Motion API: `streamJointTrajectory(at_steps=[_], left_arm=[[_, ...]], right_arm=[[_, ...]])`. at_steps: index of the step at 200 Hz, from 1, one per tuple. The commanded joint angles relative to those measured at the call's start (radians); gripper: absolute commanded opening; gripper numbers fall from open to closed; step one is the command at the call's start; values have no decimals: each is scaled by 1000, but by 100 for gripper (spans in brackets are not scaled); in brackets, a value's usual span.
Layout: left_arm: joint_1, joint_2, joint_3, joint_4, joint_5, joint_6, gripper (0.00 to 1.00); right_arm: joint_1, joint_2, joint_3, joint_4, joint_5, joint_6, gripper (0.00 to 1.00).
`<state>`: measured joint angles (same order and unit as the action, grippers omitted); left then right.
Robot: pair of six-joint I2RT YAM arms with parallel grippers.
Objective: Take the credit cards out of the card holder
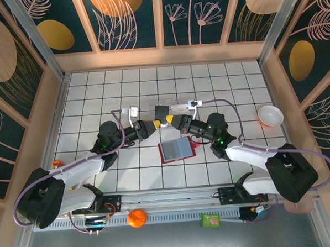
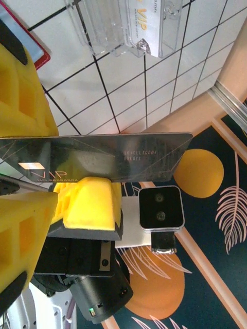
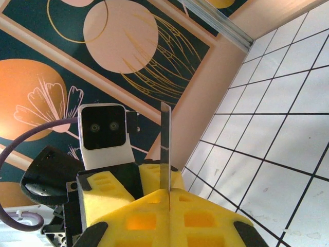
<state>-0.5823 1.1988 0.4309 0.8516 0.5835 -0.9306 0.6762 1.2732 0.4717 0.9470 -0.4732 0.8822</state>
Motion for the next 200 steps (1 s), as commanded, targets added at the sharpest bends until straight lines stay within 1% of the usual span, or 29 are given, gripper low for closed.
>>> streamJointTrajectory(at_steps=[1,14,22,46,81,125,134,151,160,173,185,200], left_arm=[[6,-29,24,-38,-7,48,25],[6,-28,28,-50,-4,53,19],[6,-29,30,-59,-6,53,18],[7,-36,38,-93,-18,66,23],[7,-32,70,-136,-17,89,23],[7,-16,98,-142,6,95,0],[7,-18,117,-179,6,116,0],[7,-24,161,-283,-5,173,0],[7,-26,190,-350,-15,210,0],[8,-25,238,-450,-30,274,0],[7,-20,284,-555,-60,345,0],[7,1,365,-715,-111,457,0]], right_arm=[[10,6,12,33,-10,4,0],[13,6,12,27,-12,2,0],[14,8,14,21,-13,-2,0],[15,5,18,-16,-17,-17,0],[18,11,13,-30,-32,-21,0],[17,23,8,-43,-57,-28,0],[16,22,14,-63,-71,-36,0],[-2,-19,12,-135,-68,-66,22],[-22,-59,6,-191,-58,-88,30],[-53,-131,5,-297,-38,-137,34],[-69,-203,10,-417,-2,-190,34],[-95,-275,10,-520,28,-227,35]])
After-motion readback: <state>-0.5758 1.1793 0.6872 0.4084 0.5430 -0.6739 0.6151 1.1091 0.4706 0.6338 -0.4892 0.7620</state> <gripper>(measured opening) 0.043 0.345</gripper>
